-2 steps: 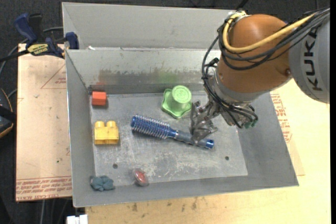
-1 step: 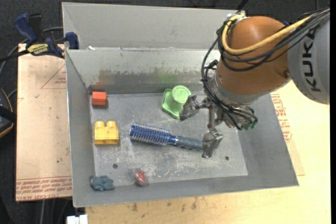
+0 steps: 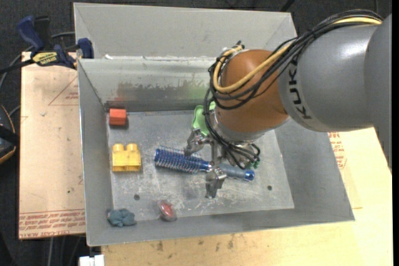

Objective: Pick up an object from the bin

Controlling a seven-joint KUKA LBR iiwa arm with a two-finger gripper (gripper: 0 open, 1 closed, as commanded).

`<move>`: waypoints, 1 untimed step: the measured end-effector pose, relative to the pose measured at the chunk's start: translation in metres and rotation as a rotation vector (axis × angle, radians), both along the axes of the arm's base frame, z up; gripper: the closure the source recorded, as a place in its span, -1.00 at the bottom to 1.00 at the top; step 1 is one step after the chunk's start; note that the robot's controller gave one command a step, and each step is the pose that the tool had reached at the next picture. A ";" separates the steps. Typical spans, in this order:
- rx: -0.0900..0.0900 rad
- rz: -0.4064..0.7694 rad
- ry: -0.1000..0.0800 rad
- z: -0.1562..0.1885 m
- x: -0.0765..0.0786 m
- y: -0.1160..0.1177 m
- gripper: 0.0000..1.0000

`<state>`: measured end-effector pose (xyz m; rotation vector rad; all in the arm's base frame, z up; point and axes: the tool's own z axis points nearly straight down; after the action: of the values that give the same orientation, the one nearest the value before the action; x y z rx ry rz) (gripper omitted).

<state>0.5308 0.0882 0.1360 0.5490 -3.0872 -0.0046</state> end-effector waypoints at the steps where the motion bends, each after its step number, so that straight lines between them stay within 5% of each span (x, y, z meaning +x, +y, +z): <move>1: 0.001 -0.245 -0.009 -0.063 0.041 0.004 -1.00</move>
Offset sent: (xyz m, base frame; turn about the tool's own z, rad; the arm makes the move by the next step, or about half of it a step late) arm 0.0389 0.0029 -0.0660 0.2467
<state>0.5718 0.0925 0.0730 0.1682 -3.1405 -0.0042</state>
